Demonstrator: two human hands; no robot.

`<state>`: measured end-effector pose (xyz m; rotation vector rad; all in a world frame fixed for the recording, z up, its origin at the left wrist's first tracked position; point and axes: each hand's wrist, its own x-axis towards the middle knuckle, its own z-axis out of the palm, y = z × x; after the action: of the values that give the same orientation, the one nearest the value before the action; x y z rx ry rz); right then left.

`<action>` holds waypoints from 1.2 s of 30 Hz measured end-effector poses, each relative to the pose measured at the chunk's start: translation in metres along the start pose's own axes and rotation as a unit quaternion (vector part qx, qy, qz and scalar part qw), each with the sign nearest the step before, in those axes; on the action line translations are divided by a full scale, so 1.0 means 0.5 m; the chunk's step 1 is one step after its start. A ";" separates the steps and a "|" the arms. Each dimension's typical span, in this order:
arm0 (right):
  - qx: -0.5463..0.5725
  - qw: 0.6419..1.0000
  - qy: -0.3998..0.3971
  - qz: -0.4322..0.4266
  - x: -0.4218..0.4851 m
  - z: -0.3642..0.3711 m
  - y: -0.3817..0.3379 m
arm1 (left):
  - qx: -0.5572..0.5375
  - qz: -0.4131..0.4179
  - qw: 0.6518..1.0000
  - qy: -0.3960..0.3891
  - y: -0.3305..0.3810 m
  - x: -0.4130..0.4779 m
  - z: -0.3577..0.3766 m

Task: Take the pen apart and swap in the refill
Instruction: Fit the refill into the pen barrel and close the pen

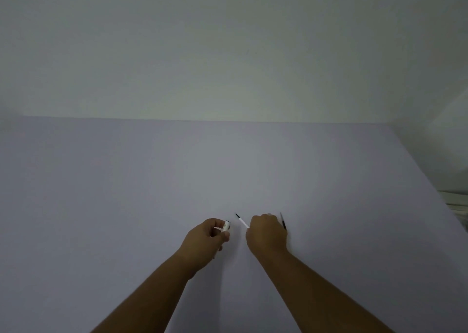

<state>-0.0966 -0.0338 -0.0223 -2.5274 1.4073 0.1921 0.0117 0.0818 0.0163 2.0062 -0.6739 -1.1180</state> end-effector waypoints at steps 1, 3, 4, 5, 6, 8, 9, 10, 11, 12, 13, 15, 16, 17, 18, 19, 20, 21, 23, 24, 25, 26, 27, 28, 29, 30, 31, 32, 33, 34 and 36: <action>0.017 1.000 -0.005 0.010 -0.003 -0.001 -0.006 | 0.004 0.000 1.000 0.002 -0.002 0.000 -0.001; 0.096 0.995 -0.010 0.040 -0.010 -0.014 -0.016 | 0.013 0.004 1.000 0.007 -0.004 -0.001 -0.003; 0.161 0.985 -0.006 0.054 -0.011 -0.024 -0.018 | 0.020 0.008 1.000 0.009 -0.006 -0.001 -0.003; 0.242 0.968 0.001 0.066 -0.011 -0.034 -0.019 | 0.029 0.012 0.999 0.008 -0.006 -0.001 -0.003; 0.330 0.941 0.012 0.074 -0.012 -0.046 -0.020 | 0.038 0.015 0.999 0.007 -0.006 -0.001 -0.002; 0.460 0.883 0.039 0.085 -0.013 -0.069 -0.020 | 0.051 0.020 0.998 0.006 -0.002 0.000 0.001; 0.499 0.861 0.048 0.087 -0.016 -0.077 -0.018 | 0.055 0.024 0.998 0.006 0.002 0.001 0.004; 0.524 0.846 0.054 0.087 -0.018 -0.083 -0.016 | 0.057 0.028 0.998 0.007 0.005 0.001 0.007; 0.535 0.839 0.056 0.086 -0.022 -0.086 -0.013 | 0.059 0.032 0.998 0.007 0.009 0.001 0.010; 0.537 0.837 0.056 0.086 -0.026 -0.089 -0.009 | 0.061 0.036 0.997 0.007 0.013 0.001 0.013; 0.537 0.837 0.054 0.088 -0.029 -0.090 -0.005 | 0.062 0.039 0.997 0.006 0.016 0.001 0.015; 0.544 0.832 0.055 0.092 -0.036 -0.094 0.006 | 0.062 0.047 0.997 0.007 0.021 -0.001 0.021; 0.551 0.827 0.055 0.092 -0.040 -0.097 0.011 | 0.062 0.051 0.997 0.008 0.024 -0.002 0.024; 0.556 0.825 0.051 0.087 -0.044 -0.099 0.016 | 0.064 0.057 0.996 0.007 0.027 -0.003 0.027; 0.558 0.825 0.041 0.078 -0.048 -0.100 0.020 | 0.067 0.062 0.996 0.006 0.030 -0.004 0.031; 0.556 0.828 0.025 0.065 -0.051 -0.102 0.024 | 0.070 0.069 0.995 0.004 0.034 -0.004 0.035; 0.554 0.831 0.005 0.051 -0.055 -0.104 0.027 | 0.070 0.075 0.995 0.003 0.038 -0.005 0.039; 0.556 0.830 -0.010 0.041 -0.059 -0.107 0.030 | 0.070 0.082 0.994 0.001 0.043 -0.006 0.043; 0.587 0.808 -0.007 0.050 -0.061 -0.115 0.040 | 0.070 0.090 0.993 -0.003 0.052 -0.006 0.049; 0.608 0.791 0.009 0.066 -0.058 -0.121 0.047 | 0.072 0.092 0.993 -0.004 0.056 -0.006 0.051; 0.627 0.775 0.028 0.079 -0.055 -0.127 0.055 | 0.076 0.093 0.993 -0.006 0.060 -0.006 0.053; 0.639 0.763 0.040 0.084 -0.051 -0.131 0.064 | 0.080 0.094 0.992 -0.007 0.064 -0.005 0.055; 0.641 0.762 0.042 0.081 -0.048 -0.135 0.071 | 0.083 0.096 0.992 -0.008 0.067 -0.004 0.058; 0.633 0.770 0.033 0.070 -0.046 -0.137 0.076 | 0.085 0.097 0.992 -0.008 0.072 -0.003 0.061; 0.619 0.783 0.018 0.057 -0.045 -0.138 0.079 | 0.086 0.097 0.992 -0.008 0.076 -0.001 0.065; 0.604 0.795 0.002 0.049 -0.044 -0.137 0.082 | 0.088 0.098 0.991 -0.007 0.079 0.001 0.069; 0.596 0.801 -0.011 0.045 -0.042 -0.135 0.084 | 0.091 0.099 0.991 -0.007 0.082 0.003 0.072; 0.594 0.803 -0.019 0.044 -0.039 -0.135 0.088 | 0.092 0.099 0.991 -0.009 0.083 0.004 0.075; 0.596 0.801 -0.023 0.042 -0.036 -0.135 0.092 | 0.090 0.098 0.991 -0.012 0.084 0.005 0.077; 0.604 0.795 -0.024 0.043 -0.031 -0.136 0.098 | 0.083 0.095 0.992 -0.015 0.083 0.007 0.077; 0.621 0.781 -0.020 0.067 -0.020 -0.132 0.112 | 0.069 0.088 0.994 -0.018 0.080 0.010 0.076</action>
<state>-0.1496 -0.0721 0.0352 -1.2948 1.0791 -0.5068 -0.0227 0.0413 0.0325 2.0004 -0.9518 -1.0292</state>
